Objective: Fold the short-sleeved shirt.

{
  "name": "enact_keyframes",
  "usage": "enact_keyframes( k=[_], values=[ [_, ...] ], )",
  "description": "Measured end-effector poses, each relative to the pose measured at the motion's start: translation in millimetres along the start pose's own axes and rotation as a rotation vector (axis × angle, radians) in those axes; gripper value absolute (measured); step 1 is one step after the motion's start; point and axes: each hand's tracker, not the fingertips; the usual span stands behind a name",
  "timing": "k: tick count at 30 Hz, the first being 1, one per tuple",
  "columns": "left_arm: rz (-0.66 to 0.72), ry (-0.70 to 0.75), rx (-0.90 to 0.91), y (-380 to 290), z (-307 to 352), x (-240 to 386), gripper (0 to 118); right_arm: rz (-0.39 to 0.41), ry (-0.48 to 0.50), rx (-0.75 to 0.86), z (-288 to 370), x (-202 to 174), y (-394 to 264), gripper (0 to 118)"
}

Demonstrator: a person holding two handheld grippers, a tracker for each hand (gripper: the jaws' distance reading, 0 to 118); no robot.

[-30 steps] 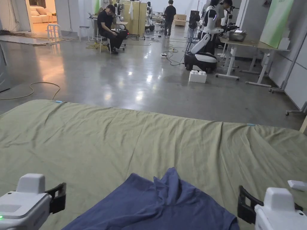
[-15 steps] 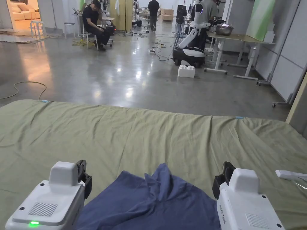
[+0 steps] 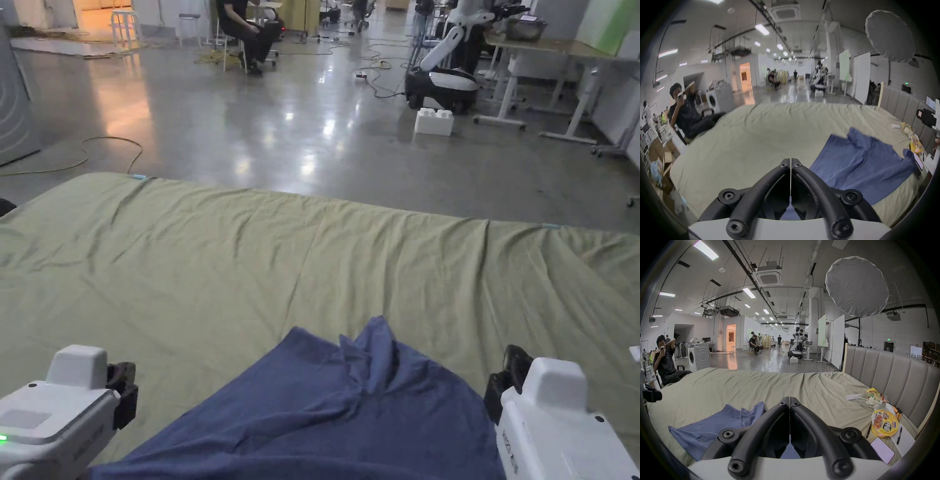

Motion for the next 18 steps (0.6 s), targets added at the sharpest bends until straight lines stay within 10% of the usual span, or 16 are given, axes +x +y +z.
enact_keyframes(
  k=[2, 8, 18],
  values=[
    [0.022, 0.013, -0.088, -10, -6, -15, 3, 0.001, 0.011, -0.019, -3, -3, -4, 1],
    [0.110, 0.037, -0.293, -35, -20, -25, 63, 0.014, 0.037, -0.062, -12, -10, -15, 1],
    [0.206, 0.135, -0.497, -81, -73, -31, 60, 0.029, 0.043, -0.112, -21, -9, -26, 1]
  ],
)
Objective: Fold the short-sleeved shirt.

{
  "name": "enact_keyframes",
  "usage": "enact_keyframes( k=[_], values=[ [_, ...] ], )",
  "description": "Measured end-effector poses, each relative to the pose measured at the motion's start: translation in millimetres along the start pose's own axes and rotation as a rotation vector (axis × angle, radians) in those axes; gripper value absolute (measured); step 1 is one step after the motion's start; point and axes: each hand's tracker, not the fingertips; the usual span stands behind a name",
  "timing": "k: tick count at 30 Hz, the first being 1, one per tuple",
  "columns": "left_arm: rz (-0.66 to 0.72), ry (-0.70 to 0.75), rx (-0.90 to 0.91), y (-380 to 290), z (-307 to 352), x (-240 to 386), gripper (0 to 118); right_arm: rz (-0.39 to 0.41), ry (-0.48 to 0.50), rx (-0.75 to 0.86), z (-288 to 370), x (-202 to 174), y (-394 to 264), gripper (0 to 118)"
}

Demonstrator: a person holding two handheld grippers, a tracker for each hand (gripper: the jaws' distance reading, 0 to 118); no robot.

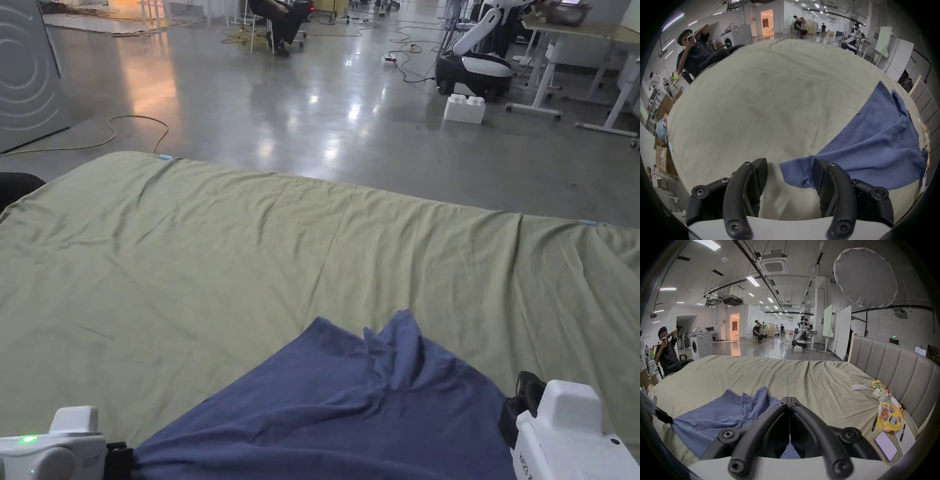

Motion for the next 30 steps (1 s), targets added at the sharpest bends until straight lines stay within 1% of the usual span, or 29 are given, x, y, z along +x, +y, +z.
enact_keyframes(
  k=[1, 3, 4, 6, 7, 8, 9, 10, 12, 15, 16, 17, 18, 19, 20, 21, 22, 23, 24, 25, 27, 29, 30],
  values=[
    [0.011, -0.025, 0.012, -1, -11, -6, 57, 0.002, -0.003, -0.007, -1, 1, -1, 1],
    [-0.012, -0.001, 0.040, -1, -9, 0, 56, 0.000, -0.004, -0.016, -3, 2, -3, 1],
    [-0.036, 0.002, 0.045, -1, -9, 2, 51, 0.000, -0.006, -0.021, -4, 3, -4, 1],
    [-0.077, -0.013, 0.056, -2, -1, 11, 38, -0.005, -0.007, -0.032, -8, 3, -8, 1],
    [-0.091, -0.020, 0.054, -1, -1, 13, 24, -0.007, -0.005, -0.040, -10, 4, -9, 1],
    [-0.102, -0.042, 0.051, 2, -1, 16, 13, -0.008, -0.003, -0.051, -13, 3, -11, 1],
    [-0.111, -0.063, 0.044, 4, -1, 18, 8, -0.009, 0.001, -0.060, -16, 3, -12, 1],
    [-0.122, -0.041, 0.040, 5, -1, 20, 7, -0.009, 0.007, -0.068, -19, 3, -14, 1],
    [-0.139, -0.044, 0.051, 5, 3, 21, 6, -0.004, 0.021, -0.088, -28, 4, -15, 1],
    [-0.117, -0.068, 0.095, 5, 3, 7, 6, 0.045, 0.077, -0.186, -60, 8, -13, 3],
    [-0.116, -0.065, 0.109, 5, 6, 6, 6, 0.057, 0.086, -0.223, -74, 9, -12, 8],
    [-0.116, -0.061, 0.122, 4, 11, 10, 6, 0.064, 0.107, -0.260, -91, 11, -11, 18],
    [-0.111, -0.060, 0.136, 5, 14, 10, 6, 0.079, 0.133, -0.298, -109, 12, -10, 35],
    [-0.105, -0.065, 0.142, 5, 16, 9, 6, 0.081, 0.126, -0.363, -125, 14, -9, 56],
    [-0.100, -0.068, 0.154, 5, 18, 9, 6, 0.112, 0.154, -0.390, -145, 14, -7, 67],
    [-0.098, -0.062, 0.166, 7, 19, 10, 6, 0.120, 0.163, -0.428, -165, 13, -7, 72],
    [-0.098, -0.063, 0.169, 7, 20, 11, 6, 0.146, 0.169, -0.464, -183, 11, -7, 74],
    [-0.097, -0.066, 0.171, 8, 21, 11, 6, 0.154, 0.181, -0.492, -201, 12, -8, 74],
    [-0.094, -0.064, 0.176, 8, 23, 11, 6, 0.166, 0.186, -0.513, -218, 10, -9, 77],
    [-0.094, -0.062, 0.179, 10, 23, 13, 6, 0.194, 0.192, -0.542, -232, 7, -11, 81],
    [-0.090, -0.059, 0.178, 11, 22, 14, 6, 0.219, 0.232, -0.588, -260, 3, -17, 86],
    [-0.083, -0.061, 0.176, 12, 16, 11, 6, 0.178, 0.244, -0.637, -279, 1, -25, 86],
    [-0.083, -0.060, 0.169, 13, 13, 11, 6, 0.165, 0.266, -0.655, -287, 0, -30, 86]
  ],
)
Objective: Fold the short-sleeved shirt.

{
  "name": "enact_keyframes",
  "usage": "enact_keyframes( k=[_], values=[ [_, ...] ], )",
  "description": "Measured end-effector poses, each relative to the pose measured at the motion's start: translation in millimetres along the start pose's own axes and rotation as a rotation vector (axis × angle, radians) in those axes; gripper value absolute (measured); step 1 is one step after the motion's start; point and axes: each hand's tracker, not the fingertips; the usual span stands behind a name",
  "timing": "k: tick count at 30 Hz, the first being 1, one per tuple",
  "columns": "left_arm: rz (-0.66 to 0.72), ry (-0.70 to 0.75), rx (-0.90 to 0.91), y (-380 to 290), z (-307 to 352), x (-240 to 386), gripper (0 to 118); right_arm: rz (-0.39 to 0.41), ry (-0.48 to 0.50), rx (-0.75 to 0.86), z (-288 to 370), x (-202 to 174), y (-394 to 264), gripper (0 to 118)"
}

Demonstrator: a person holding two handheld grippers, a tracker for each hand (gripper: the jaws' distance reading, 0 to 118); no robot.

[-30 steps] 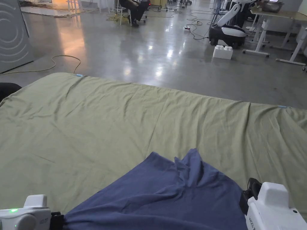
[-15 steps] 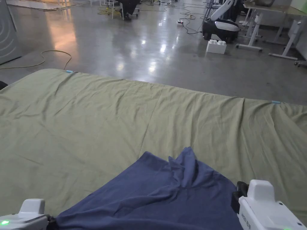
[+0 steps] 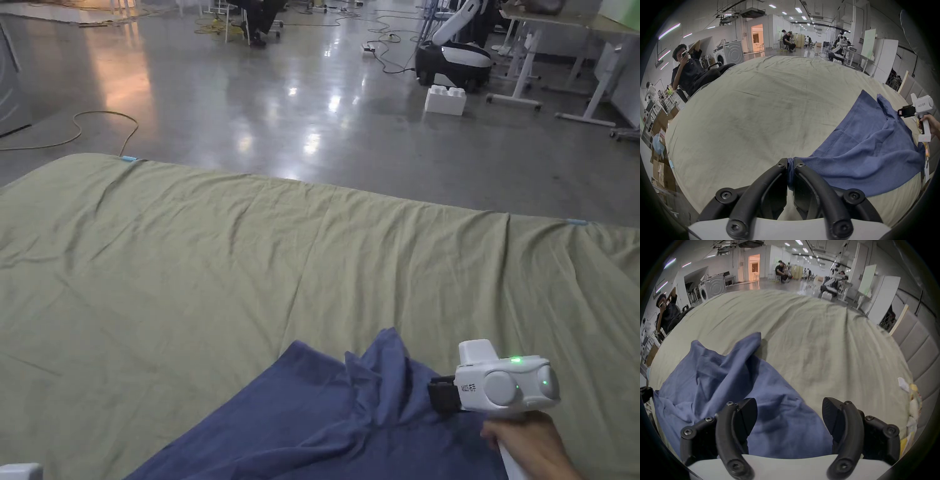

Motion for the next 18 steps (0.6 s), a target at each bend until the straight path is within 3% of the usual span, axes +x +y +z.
enact_keyframes(
  k=[4, 6, 9, 11, 12, 15, 18],
  values=[
    [-0.006, 0.007, -0.013, -1, -4, 0, 6, 0.015, 0.007, -0.097, -27, -2, -3, 85],
    [-0.006, 0.011, -0.016, -2, -5, 0, 6, 0.011, 0.008, -0.063, -24, -4, -3, 82],
    [-0.004, 0.018, -0.016, -4, -6, 2, 6, 0.028, 0.018, -0.051, -19, -11, -3, 56],
    [-0.009, 0.021, -0.013, -5, -9, 2, 6, 0.034, 0.003, -0.030, -16, -15, -4, 16],
    [-0.012, 0.024, -0.010, -6, -9, 2, 6, 0.043, -0.007, -0.015, -14, -16, -5, 5],
    [-0.008, 0.023, 0.008, -5, -3, 4, 6, 0.030, -0.023, 0.007, 0, -18, -8, 5],
    [0.009, 0.009, 0.041, 3, 4, 3, 6, -0.039, -0.042, 0.107, 30, -9, -7, 5]
  ],
)
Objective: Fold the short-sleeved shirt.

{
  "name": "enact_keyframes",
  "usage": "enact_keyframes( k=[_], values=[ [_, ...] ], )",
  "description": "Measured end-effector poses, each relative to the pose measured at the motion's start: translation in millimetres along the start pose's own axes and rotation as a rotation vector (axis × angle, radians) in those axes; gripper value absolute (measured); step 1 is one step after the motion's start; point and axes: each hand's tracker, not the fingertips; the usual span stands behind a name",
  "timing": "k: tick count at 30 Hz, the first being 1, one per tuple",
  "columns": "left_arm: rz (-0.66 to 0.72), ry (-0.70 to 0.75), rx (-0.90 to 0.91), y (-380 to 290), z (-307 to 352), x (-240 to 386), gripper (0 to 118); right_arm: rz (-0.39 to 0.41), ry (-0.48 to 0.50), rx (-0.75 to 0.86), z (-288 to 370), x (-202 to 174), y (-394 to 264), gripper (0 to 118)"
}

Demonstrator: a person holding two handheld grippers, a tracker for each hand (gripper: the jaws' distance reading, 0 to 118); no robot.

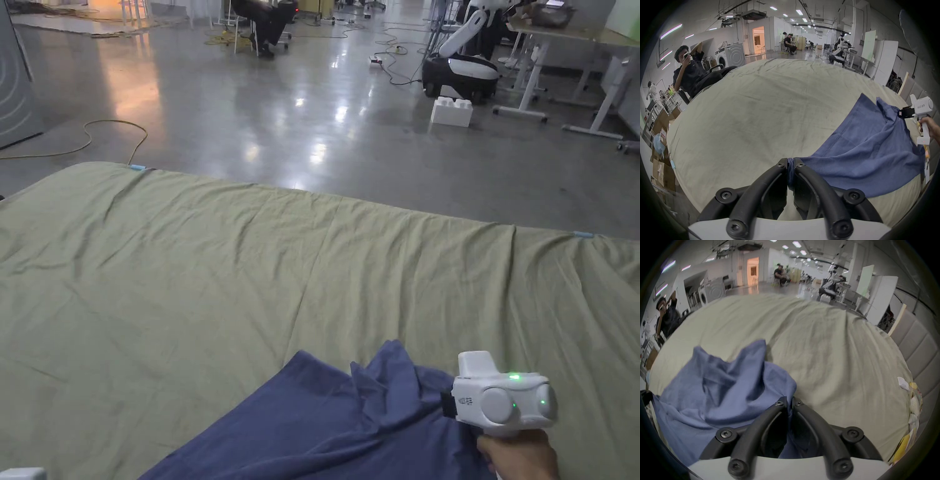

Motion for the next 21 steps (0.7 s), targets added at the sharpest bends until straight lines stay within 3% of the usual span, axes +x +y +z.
enact_keyframes(
  k=[10, 21],
  values=[
    [-0.024, -0.086, 0.201, 64, 41, 23, 6, -0.030, -0.087, 0.334, 149, 40, 39, 5],
    [-0.054, -0.204, 0.441, 213, 114, 73, 6, -0.116, -0.244, 0.614, 305, 105, 90, 5]
  ],
)
